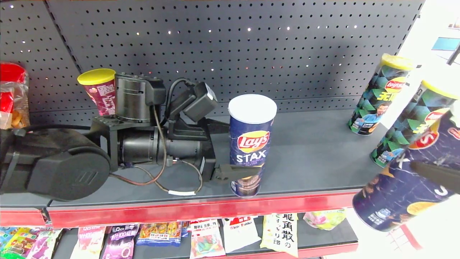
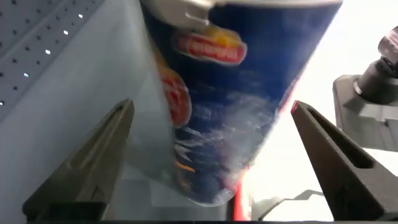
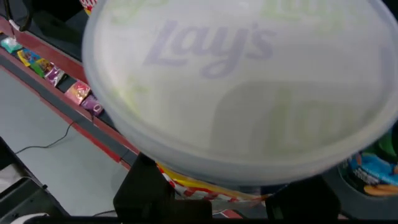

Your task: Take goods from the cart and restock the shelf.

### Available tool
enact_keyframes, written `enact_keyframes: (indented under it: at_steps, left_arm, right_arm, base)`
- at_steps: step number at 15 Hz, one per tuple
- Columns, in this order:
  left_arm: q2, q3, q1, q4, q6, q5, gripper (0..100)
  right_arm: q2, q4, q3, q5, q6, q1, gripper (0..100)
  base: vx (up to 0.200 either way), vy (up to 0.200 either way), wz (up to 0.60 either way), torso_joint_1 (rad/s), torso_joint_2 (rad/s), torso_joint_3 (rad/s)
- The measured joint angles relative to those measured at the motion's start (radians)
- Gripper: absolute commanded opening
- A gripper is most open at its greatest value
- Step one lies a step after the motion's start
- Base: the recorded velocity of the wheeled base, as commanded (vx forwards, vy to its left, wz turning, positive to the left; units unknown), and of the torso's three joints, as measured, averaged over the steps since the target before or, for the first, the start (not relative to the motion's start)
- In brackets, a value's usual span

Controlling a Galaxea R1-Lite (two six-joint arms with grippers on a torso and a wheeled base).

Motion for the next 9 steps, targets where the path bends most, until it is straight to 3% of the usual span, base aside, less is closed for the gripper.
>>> enact_keyframes:
  at_steps: [4, 9]
  left_arm:
    - [-0.096, 0.127, 0.046, -0.001, -0.001, 0.004, 100]
    - [-0.278, 0.341, 0.153, 0.0, -0.01, 0.018, 100]
  right_arm:
    - [0.229, -0.005, -0.206, 0.0, -0.01, 0.081, 0]
    - [0.56, -0.008, -0.515, 0.003, -0.036, 0.124, 0]
  base:
    - [0.0, 0.0, 0.0, 0.0, 0.0, 0.0]
    - [0.0, 0.0, 0.0, 0.0, 0.0, 0.0]
